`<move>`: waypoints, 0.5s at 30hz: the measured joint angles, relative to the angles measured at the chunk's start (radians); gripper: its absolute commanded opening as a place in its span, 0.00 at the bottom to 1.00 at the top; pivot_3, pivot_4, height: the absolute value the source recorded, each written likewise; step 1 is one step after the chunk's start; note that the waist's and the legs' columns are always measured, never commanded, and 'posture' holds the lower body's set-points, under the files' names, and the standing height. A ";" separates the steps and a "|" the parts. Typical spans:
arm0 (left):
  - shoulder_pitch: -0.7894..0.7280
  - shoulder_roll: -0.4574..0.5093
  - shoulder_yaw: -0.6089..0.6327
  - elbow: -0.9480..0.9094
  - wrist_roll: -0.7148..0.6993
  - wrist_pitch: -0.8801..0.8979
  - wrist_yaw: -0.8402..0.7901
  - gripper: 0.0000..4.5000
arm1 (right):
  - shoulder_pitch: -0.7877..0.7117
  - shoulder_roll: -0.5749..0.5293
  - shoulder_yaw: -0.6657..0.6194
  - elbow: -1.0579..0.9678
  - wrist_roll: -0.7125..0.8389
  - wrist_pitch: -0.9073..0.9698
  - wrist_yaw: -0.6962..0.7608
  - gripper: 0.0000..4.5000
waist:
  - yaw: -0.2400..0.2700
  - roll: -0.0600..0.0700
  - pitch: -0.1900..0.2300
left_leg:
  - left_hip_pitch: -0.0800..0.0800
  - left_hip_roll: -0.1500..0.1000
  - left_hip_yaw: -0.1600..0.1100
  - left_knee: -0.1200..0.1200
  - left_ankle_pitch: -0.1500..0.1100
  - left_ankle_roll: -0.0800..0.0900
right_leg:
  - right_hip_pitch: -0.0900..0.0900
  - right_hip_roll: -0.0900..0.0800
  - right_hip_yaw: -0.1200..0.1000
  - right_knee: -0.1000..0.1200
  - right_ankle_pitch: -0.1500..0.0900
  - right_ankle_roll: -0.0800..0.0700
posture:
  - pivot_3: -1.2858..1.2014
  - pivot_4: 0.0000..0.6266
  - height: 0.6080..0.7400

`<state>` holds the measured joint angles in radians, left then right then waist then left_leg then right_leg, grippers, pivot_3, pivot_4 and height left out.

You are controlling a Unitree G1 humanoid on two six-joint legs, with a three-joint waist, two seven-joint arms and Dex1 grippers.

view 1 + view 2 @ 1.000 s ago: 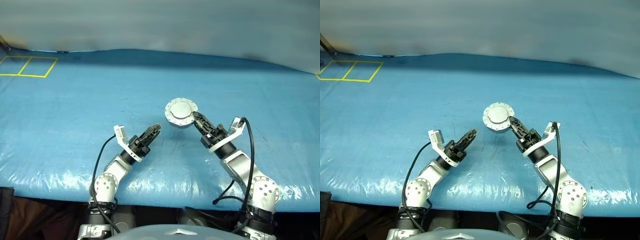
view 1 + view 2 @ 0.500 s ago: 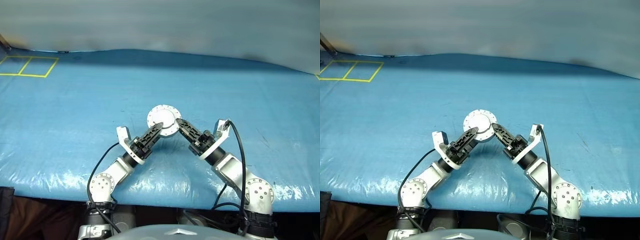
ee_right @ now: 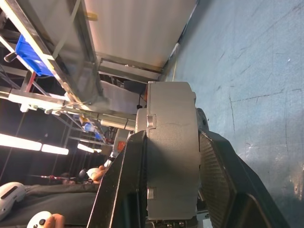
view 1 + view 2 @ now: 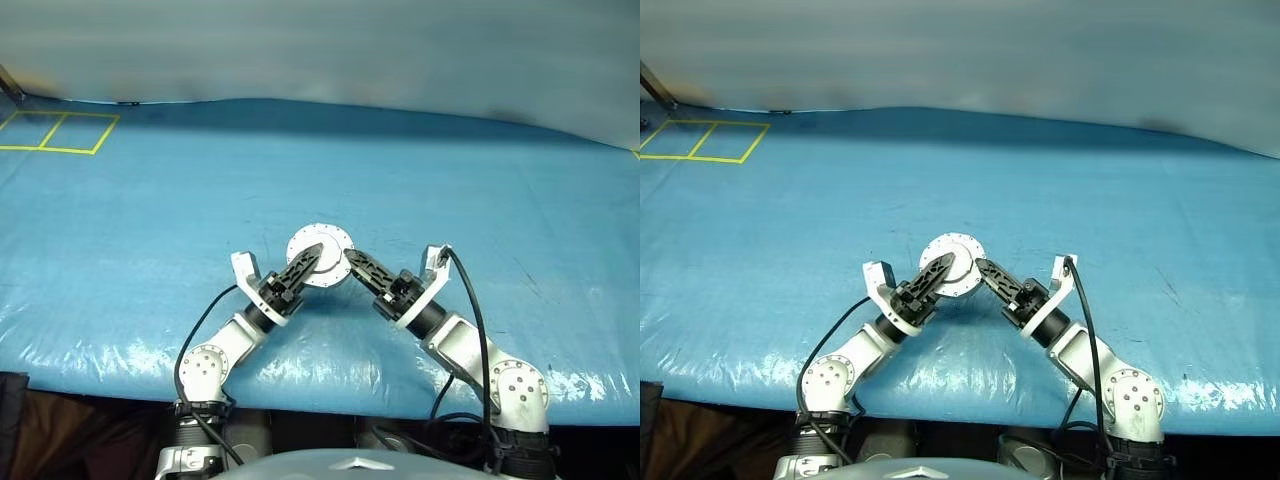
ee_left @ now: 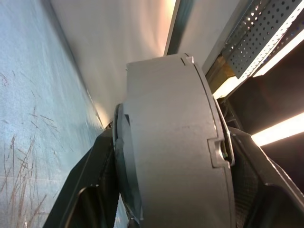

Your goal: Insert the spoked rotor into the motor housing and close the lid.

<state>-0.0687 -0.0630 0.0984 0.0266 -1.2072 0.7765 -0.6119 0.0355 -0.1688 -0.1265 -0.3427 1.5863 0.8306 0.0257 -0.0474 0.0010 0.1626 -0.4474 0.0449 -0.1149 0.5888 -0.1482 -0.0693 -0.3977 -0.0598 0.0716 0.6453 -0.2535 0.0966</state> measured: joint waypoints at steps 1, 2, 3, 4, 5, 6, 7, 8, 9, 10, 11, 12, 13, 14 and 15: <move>0.000 0.000 0.000 0.000 0.000 0.000 0.000 0.56 | 0.000 0.000 0.001 0.000 -0.001 -0.001 0.001 0.26 | 0.000 0.000 0.000 | 0.000 0.000 0.000 0.000 0.000 0.000 | 0.000 0.000 0.000 0.000 0.000 0.000 | 0.52 0.24 1.00; 0.000 0.000 0.000 0.000 0.000 0.000 0.000 0.56 | 0.000 -0.001 0.002 0.000 -0.004 -0.003 0.003 0.26 | 0.000 0.000 0.000 | 0.000 0.000 0.000 0.000 0.000 0.000 | 0.000 0.000 0.000 0.000 0.000 0.000 | 0.52 0.24 1.00; 0.000 0.000 0.000 0.001 0.000 0.000 0.001 0.56 | -0.001 -0.001 0.003 0.000 -0.007 -0.004 0.004 0.26 | 0.000 0.000 0.000 | 0.000 0.000 0.000 0.000 0.000 0.000 | 0.000 0.000 0.000 0.000 0.000 0.000 | 0.52 0.24 1.00; 0.000 0.000 0.000 0.002 0.000 0.000 0.006 0.56 | -0.001 -0.002 0.006 -0.001 -0.021 -0.010 0.009 0.26 | 0.001 0.000 0.000 | 0.000 0.000 0.000 0.000 0.000 0.000 | 0.000 0.000 0.000 0.000 0.000 0.000 | 0.52 0.24 1.00; 0.000 0.000 0.000 0.004 0.000 0.000 0.012 0.56 | -0.001 -0.004 0.010 -0.004 -0.044 -0.017 0.017 0.26 | 0.001 0.000 0.000 | 0.000 0.000 0.000 0.000 0.000 0.000 | 0.000 0.000 0.000 0.000 0.000 0.000 | 0.52 0.24 1.00; 0.000 0.000 0.001 0.010 0.000 0.000 0.016 0.56 | -0.001 -0.004 0.015 -0.007 -0.076 -0.027 0.024 0.34 | 0.001 0.000 0.000 | 0.000 0.000 0.000 0.000 0.000 0.000 | 0.000 0.000 0.000 0.000 0.000 0.000 | 0.52 0.24 1.00; 0.000 0.000 0.001 0.014 0.000 -0.001 0.019 0.56 | -0.003 -0.004 0.020 -0.007 -0.100 -0.037 0.030 0.42 | 0.001 0.000 0.000 | 0.000 0.000 0.000 0.000 0.000 0.000 | 0.000 0.000 0.000 0.000 0.000 0.000 | 0.52 0.24 1.00; 0.000 0.000 0.000 0.014 0.007 -0.003 0.022 0.56 | -0.006 -0.004 0.022 -0.004 -0.126 -0.043 0.030 0.49 | 0.001 0.000 0.000 | 0.000 0.000 0.000 0.000 0.000 0.000 | 0.000 0.000 0.000 0.000 0.000 0.000 | 0.52 0.24 1.00; 0.000 0.000 0.000 0.015 0.012 -0.004 0.025 0.56 | -0.006 -0.004 0.022 0.000 -0.137 -0.048 0.032 0.56 | 0.002 0.000 0.000 | 0.000 0.000 0.000 0.001 0.000 0.000 | 0.000 0.000 0.000 0.000 0.000 0.000 | 0.52 0.24 1.00; 0.000 0.000 0.001 0.015 0.016 -0.012 0.033 0.56 | -0.006 -0.005 0.022 0.001 -0.152 -0.056 0.038 0.63 | 0.003 0.000 0.000 | 0.000 0.000 0.000 0.001 0.000 0.000 | 0.000 0.000 0.000 0.000 0.000 0.000 | 0.52 0.24 1.00; 0.000 0.000 0.003 0.015 0.018 -0.020 0.040 0.56 | -0.007 -0.006 0.021 0.000 -0.163 -0.061 0.041 0.70 | 0.003 0.000 0.000 | 0.000 0.000 0.000 0.001 0.000 0.000 | 0.000 0.000 0.000 0.000 0.000 0.000 | 0.52 0.24 1.00; 0.000 -0.001 0.006 0.016 0.021 -0.029 0.047 0.56 | -0.008 -0.004 0.020 0.000 -0.177 -0.069 0.041 0.77 | 0.003 0.000 0.000 | 0.000 0.000 0.000 0.001 0.000 0.000 | 0.000 0.000 0.000 0.000 0.000 0.000 | 0.52 0.24 1.00; 0.000 -0.001 0.010 0.020 0.028 -0.044 0.052 0.56 | -0.010 0.004 0.018 -0.001 -0.207 -0.091 0.040 0.85 | 0.003 0.000 0.000 | 0.000 0.000 0.000 0.001 0.000 0.000 | 0.000 0.000 0.000 0.000 0.000 0.000 | 0.52 0.24 1.00; 0.000 -0.001 0.014 0.024 0.030 -0.054 0.057 0.56 | -0.012 0.012 0.014 -0.001 -0.227 -0.109 0.041 0.92 | 0.003 0.000 0.000 | 0.000 0.000 0.000 0.001 0.000 0.000 | 0.000 0.000 0.000 0.000 0.000 0.000 | 0.52 0.24 1.00; 0.000 -0.001 0.015 0.029 0.033 -0.071 0.066 0.56 | -0.015 0.022 0.008 -0.002 -0.261 -0.139 0.041 0.92 | 0.004 0.000 0.000 | 0.000 0.000 0.000 0.001 0.000 0.000 | 0.000 0.000 0.000 0.000 0.000 0.000 | 0.52 0.24 1.00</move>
<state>-0.0690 -0.0642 0.1136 0.0559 -1.1738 0.7055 -0.5462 0.0207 -0.1468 -0.1185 -0.3446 1.3249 0.6918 0.0670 -0.0429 0.0009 0.1626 -0.4473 0.0449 -0.1149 0.5896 -0.1482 -0.0693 -0.3974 -0.0598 0.0716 0.6453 -0.2532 0.0971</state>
